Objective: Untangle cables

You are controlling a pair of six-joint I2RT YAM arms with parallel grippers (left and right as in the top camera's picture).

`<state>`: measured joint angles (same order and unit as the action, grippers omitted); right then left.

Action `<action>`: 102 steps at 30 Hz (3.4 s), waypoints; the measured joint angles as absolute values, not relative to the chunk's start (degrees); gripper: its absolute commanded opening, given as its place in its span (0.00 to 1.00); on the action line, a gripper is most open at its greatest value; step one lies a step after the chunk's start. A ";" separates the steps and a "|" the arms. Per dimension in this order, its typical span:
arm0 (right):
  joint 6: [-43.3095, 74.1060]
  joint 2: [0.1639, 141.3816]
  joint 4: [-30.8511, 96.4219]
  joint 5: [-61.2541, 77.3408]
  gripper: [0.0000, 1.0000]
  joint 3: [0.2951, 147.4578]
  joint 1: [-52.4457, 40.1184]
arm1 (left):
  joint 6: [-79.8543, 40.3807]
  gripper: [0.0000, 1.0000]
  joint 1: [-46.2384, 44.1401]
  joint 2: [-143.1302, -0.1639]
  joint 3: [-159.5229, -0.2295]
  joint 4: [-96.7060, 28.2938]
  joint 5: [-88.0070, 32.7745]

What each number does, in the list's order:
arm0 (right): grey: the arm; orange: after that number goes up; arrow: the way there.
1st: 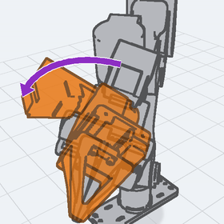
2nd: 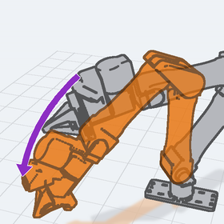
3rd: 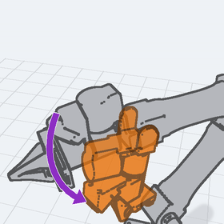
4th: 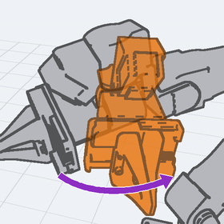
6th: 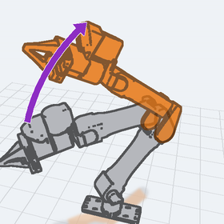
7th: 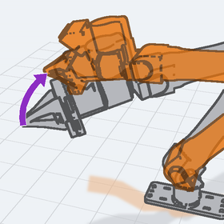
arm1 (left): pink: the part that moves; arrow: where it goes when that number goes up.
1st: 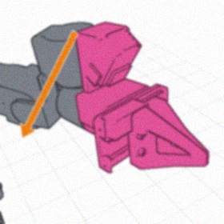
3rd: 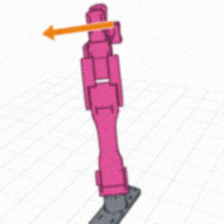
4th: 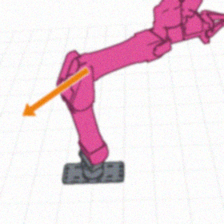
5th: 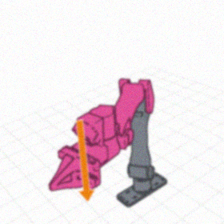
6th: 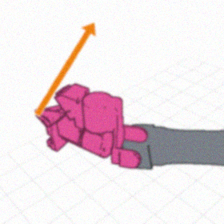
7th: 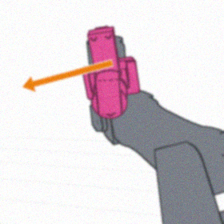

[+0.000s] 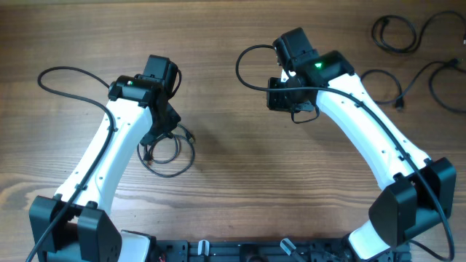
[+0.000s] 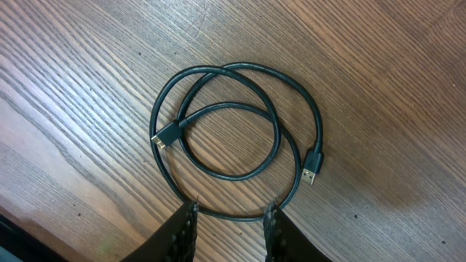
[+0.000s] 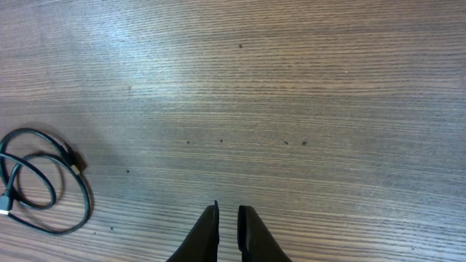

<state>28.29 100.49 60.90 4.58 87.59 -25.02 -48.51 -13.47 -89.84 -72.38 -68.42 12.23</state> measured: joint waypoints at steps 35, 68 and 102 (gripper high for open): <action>19.14 100.66 54.76 16.08 0.64 84.88 -25.02 | -40.99 0.79 -0.99 -105.58 -71.50 -54.50 -1.43; 19.11 100.71 52.16 23.59 0.63 84.88 -25.02 | -55.92 0.04 -3.92 -70.57 -67.90 -35.11 -36.82; 8.29 100.73 50.54 40.03 0.43 84.86 -27.99 | -60.31 0.04 -10.09 -66.72 -67.90 -40.86 -32.51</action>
<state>8.29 100.73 50.54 40.03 84.86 -27.99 -60.31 -10.09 -66.72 -67.90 -40.86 -32.51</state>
